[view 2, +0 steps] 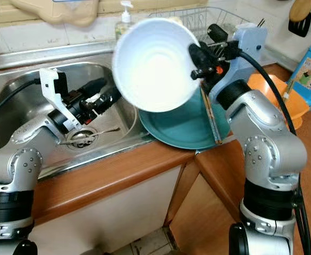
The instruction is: Kitchen organization
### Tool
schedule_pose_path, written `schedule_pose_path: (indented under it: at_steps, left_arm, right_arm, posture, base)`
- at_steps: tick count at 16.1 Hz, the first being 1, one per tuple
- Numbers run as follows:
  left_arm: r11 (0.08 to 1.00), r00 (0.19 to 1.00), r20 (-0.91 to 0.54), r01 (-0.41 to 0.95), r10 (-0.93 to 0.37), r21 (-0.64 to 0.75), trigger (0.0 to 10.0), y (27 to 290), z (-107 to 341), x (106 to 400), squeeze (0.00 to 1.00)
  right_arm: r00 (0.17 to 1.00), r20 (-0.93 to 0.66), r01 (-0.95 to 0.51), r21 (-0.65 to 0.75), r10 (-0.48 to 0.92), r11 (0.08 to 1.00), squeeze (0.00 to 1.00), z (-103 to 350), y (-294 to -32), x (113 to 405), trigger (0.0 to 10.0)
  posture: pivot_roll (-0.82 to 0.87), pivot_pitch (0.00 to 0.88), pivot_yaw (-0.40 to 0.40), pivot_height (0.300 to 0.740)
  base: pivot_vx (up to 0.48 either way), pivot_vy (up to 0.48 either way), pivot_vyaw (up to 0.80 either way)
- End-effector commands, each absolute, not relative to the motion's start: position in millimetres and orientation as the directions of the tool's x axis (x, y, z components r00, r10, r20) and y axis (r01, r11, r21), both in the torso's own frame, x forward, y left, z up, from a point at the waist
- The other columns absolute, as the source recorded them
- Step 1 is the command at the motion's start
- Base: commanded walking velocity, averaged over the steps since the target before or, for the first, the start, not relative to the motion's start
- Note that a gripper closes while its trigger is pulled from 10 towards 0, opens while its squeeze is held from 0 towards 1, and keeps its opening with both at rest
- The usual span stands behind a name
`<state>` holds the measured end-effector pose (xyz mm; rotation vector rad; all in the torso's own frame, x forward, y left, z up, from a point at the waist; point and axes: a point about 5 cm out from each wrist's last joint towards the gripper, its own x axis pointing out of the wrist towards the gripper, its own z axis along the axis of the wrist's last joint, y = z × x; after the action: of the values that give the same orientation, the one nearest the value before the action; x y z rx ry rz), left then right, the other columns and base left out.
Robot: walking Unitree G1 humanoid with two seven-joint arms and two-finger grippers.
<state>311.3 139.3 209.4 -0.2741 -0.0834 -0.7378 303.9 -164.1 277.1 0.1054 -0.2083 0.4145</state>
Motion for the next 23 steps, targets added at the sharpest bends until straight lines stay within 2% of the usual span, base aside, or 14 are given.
schedule_pose_path:
  at_steps: [1, 6, 9, 10, 11, 23]
  left_arm:
    - [0.672, 0.706, 0.200, 0.709, -0.680, -0.215, 10.0, 135.6, 216.2, 308.1, 0.00]
    - [0.634, 0.681, 0.234, 0.732, -0.694, -0.250, 10.0, 133.8, 219.6, 305.8, 0.00]
    - [0.642, 0.685, 0.200, 0.727, -0.701, -0.244, 10.0, 132.5, 215.3, 307.1, 0.00]
    - [0.651, 0.695, 0.190, 0.717, -0.693, -0.247, 4.5, 131.0, 214.0, 309.6, 0.00]
    - [0.671, 0.714, 0.189, 0.699, -0.674, -0.249, 0.0, 129.8, 214.1, 313.3, 0.00]
    - [0.687, 0.734, 0.197, 0.678, -0.650, -0.261, 0.0, 129.4, 214.4, 315.9, 0.00]
  right_arm:
    - [0.886, 0.253, -0.405, 0.020, 0.388, 0.914, 0.00, 280.9, -163.0, 302.8, 0.0]
    - [0.882, 0.254, -0.405, -0.022, 0.397, 0.914, 0.00, 277.5, -157.0, 303.7, 0.0]
    - [0.848, 0.286, -0.472, 0.023, 0.447, 0.881, 0.00, 280.3, -149.9, 298.8, 0.0]
    - [0.827, 0.298, -0.509, 0.034, 0.477, 0.860, 0.00, 281.7, -144.5, 296.4, 0.0]
    - [0.806, 0.301, -0.541, 0.029, 0.509, 0.840, 0.00, 281.9, -137.2, 294.0, 0.0]
    - [0.805, 0.289, -0.551, 0.038, 0.519, 0.834, 0.00, 276.9, -132.4, 293.4, 0.0]
  posture:
    - [-0.19, 0.000, -0.004, 0.740]
    - [-0.19, 0.000, -0.006, 0.740]
    - [-0.19, 0.000, -0.004, 0.740]
    - [-0.20, 0.000, -0.007, 0.740]
    - [-0.20, 0.000, -0.007, 0.740]
    - [-0.19, 0.000, -0.007, 0.740]
  base:
    - [0.000, 0.000, 0.00]
    - [0.000, 0.000, 0.00]
    - [0.000, 0.000, 0.00]
    - [0.000, 0.000, 0.00]
    - [0.000, 0.000, 0.00]
    - [0.000, 0.000, 0.00]
